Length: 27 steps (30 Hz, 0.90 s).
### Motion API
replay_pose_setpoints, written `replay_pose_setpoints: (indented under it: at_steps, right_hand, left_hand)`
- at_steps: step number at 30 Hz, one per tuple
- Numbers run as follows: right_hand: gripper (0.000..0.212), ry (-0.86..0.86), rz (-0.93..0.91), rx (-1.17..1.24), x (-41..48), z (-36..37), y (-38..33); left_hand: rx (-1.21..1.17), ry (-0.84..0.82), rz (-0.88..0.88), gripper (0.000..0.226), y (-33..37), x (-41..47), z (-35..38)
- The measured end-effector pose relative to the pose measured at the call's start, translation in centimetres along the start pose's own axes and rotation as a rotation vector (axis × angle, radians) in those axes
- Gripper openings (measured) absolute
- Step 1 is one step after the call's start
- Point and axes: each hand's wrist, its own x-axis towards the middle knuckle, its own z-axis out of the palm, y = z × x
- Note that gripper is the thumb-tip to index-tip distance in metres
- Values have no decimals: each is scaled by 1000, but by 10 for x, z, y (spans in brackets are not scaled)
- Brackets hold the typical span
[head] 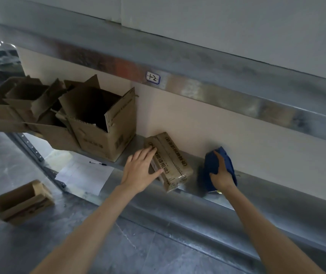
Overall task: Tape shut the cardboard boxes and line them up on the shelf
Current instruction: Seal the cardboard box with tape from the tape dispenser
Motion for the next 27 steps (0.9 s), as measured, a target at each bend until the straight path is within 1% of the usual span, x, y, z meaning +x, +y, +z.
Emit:
replay_pose_setpoints:
  at_steps: [2, 4, 7, 9, 12, 14, 17, 20, 23, 27]
  right_hand:
    - [66, 2, -86, -180, -9, -11, -7]
    - [68, 80, -220, -311, -19, -20, -13]
    - [61, 229, -442, -399, -34, -30, -26]
    - [57, 249, -567, -407, -42, -30, -34]
    - [56, 192, -711, -404, -55, -25, -44]
    - [57, 148, -797, -452, -66, -21, -48]
    - [60, 50, -871, -569, -78, -18, -48]
    - [62, -45, -913, -599, -87, -13, -41]
    - [61, -62, -961, -624, -95, -9, -36]
    - [62, -46, -1001, -588, -103, -6, -34]
  left_hand:
    - [-9, -12, 28, 78, -2, 2, -6]
    - [-28, -7, 59, 76, -3, 4, -12]
    - [-120, 26, 112, 70, -3, 10, -22]
    - [-184, 43, 148, 65, -1, 13, -29]
    - [-308, 42, 173, 59, 0, 15, -37]
    - [-399, 13, 187, 55, -1, 15, -43]
    - [-515, -79, 206, 53, -3, 10, -53]
    - [-565, -182, 217, 52, -4, 1, -56]
    - [-617, -258, 217, 50, -1, -10, -57]
    - [-673, -291, 184, 40, 0, -18, -57]
